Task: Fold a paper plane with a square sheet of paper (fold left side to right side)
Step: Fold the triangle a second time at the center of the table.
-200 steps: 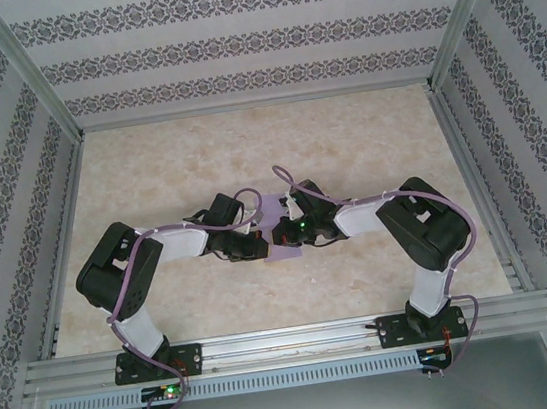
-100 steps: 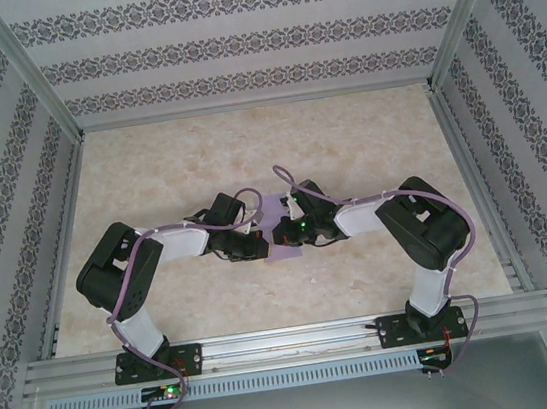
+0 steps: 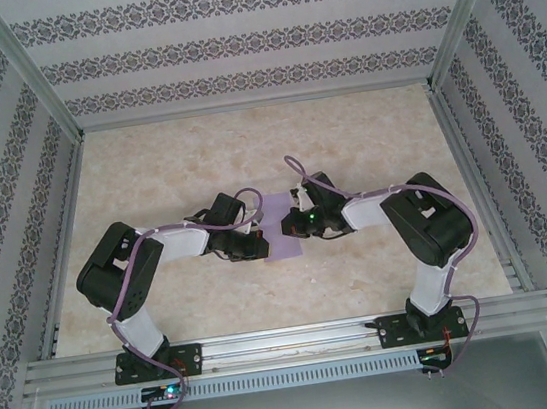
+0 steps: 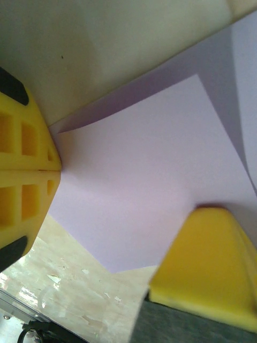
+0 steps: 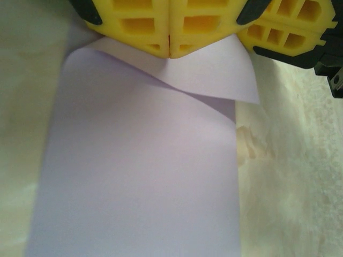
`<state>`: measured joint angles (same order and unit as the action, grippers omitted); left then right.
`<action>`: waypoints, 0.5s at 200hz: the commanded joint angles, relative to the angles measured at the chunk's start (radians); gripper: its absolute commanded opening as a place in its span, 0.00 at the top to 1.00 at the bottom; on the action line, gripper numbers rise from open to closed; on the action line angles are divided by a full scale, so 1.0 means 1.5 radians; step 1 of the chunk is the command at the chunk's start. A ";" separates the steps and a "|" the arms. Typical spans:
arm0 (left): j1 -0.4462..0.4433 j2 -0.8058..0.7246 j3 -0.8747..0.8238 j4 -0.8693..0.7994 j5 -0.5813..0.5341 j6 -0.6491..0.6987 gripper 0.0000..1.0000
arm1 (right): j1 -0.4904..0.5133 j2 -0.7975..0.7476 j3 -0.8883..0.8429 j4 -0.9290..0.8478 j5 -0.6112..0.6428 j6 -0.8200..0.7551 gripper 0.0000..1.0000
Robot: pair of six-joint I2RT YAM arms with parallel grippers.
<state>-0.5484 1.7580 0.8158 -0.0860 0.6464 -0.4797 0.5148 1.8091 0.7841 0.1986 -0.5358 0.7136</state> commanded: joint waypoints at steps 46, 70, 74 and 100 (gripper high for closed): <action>-0.010 0.051 -0.036 -0.085 -0.092 0.000 0.97 | -0.077 0.016 0.000 -0.044 0.071 -0.049 1.00; -0.010 0.050 -0.036 -0.083 -0.091 -0.001 0.97 | -0.092 0.011 0.009 -0.053 0.064 -0.055 1.00; -0.010 0.048 -0.036 -0.082 -0.091 -0.002 0.97 | -0.094 0.008 0.010 -0.054 0.063 -0.056 1.00; -0.011 0.046 -0.035 -0.078 -0.091 -0.003 0.97 | -0.096 -0.030 0.013 -0.072 0.060 -0.059 1.00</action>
<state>-0.5488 1.7588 0.8158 -0.0853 0.6464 -0.4797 0.4076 1.8046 0.7929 0.1619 -0.5510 0.6693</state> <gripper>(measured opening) 0.044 0.042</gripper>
